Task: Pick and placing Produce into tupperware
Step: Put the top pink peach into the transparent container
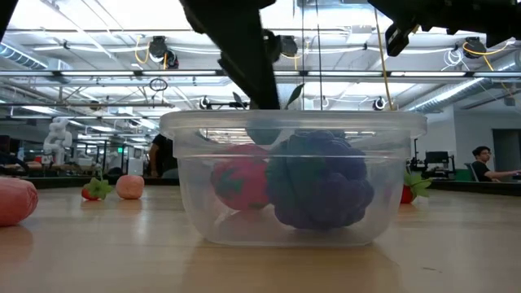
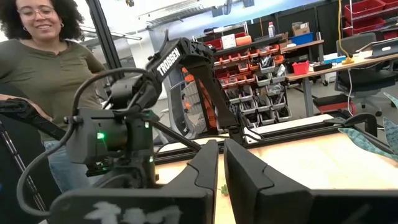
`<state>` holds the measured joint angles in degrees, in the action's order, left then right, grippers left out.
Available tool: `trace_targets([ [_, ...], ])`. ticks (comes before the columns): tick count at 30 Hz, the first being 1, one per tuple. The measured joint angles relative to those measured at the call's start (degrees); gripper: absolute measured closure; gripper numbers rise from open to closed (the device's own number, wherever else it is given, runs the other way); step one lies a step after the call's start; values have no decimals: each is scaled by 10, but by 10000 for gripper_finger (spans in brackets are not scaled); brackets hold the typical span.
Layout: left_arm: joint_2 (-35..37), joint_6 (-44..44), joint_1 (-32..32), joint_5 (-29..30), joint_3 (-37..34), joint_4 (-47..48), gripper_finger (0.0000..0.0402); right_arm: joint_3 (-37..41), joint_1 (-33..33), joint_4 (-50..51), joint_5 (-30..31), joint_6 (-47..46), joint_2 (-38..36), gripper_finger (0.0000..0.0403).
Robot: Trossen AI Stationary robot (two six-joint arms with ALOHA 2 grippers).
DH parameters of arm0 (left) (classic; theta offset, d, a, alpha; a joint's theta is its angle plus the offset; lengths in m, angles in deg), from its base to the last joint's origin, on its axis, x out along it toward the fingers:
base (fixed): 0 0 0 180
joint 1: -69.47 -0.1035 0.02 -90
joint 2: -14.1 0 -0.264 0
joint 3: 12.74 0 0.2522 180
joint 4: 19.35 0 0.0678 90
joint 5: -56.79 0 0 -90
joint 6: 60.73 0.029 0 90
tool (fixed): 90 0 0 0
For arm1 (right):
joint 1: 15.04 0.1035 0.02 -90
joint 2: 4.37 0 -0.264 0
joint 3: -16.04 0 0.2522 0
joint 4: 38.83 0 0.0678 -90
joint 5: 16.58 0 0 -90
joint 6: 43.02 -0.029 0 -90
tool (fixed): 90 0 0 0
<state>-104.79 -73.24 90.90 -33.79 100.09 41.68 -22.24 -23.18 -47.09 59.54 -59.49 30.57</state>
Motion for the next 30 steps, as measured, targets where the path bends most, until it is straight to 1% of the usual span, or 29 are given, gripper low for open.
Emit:
trace_targets([
  [10, 0, -7, -1, 84, 44, 130, 126, 0, 0, 0, 0, 0, 0, 385],
  [18, 0, -51, -1, 144, 45, 249, 127, 0, 0, 0, 0, 0, 0, 385],
  [21, 0, -63, -1, 159, 45, 269, 129, 0, 0, 0, 0, 0, 0, 385],
  [26, 11, -67, 0, 162, 36, 277, 127, 0, 0, 1, -2, -19, 0, 385],
  [30, 43, -78, -2, 162, -4, 281, 133, 0, 0, 1, -32, -26, 0, 385],
])
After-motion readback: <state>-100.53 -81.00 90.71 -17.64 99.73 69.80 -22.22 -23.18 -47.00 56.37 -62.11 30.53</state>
